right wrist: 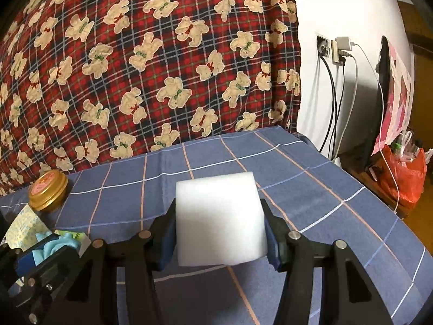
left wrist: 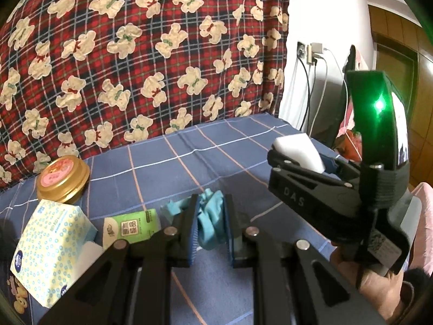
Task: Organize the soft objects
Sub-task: 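Carry the teal cloth and white sponge block toward the tin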
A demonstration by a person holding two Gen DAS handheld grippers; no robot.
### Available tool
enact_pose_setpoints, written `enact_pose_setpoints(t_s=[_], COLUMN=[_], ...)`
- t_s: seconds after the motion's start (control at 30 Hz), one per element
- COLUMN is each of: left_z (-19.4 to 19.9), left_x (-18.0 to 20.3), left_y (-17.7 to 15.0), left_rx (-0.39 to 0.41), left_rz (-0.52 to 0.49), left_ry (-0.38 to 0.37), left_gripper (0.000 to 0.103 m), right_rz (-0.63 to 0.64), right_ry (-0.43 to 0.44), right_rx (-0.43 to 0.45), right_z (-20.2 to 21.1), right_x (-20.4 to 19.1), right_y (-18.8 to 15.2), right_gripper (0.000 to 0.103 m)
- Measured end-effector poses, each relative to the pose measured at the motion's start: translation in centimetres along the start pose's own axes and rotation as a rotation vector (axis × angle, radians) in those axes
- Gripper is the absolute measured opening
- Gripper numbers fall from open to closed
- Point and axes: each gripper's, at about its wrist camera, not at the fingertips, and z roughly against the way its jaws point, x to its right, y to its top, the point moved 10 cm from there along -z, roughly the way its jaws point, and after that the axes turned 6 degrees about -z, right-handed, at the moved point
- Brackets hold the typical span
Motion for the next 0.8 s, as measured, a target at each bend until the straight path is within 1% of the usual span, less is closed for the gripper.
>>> enact_pose_setpoints(t_s=[0.17, 0.27, 0.37, 0.47, 0.6, 0.77, 0.8], left_z=[-0.3, -0.3, 0.0, 0.3, 0.8, 1.6, 1.8], left_x=[0.3, 1.5, 3.0, 3.5, 2.5, 1.0, 0.8], left_y=[0.0, 0.4, 0.6, 0.4, -0.3, -1.7, -2.1], left_rx=[-0.002, 0.012, 0.029, 0.034, 0.028, 0.026, 0.024], left_rz=[0.007, -0.039, -0.072, -0.086, -0.063, -0.035, -0.033], left_ry=[-0.002, 0.026, 0.004, -0.010, -0.014, -0.005, -0.004], left_gripper=[0.014, 0.014, 0.014, 0.014, 0.014, 0.014, 0.014], right_rz=[-0.001, -0.012, -0.032, -0.055, -0.055, -0.022, -0.014], right_ry=[-0.014, -0.021, -0.038, -0.054, -0.062, -0.077, -0.082], right_rx=[0.011, 0.021, 0.032, 0.020, 0.015, 0.046, 0.067], right_z=[0.3, 0.7, 1.2, 1.1, 1.5, 3.5, 4.2], right_x=[0.2, 0.6, 1.4, 2.2, 2.4, 2.1, 2.1], right_y=[0.1, 0.1, 0.2, 0.0, -0.4, -1.2, -1.2], right_gripper=[0.056, 0.056, 0.056, 0.056, 0.056, 0.056, 0.056])
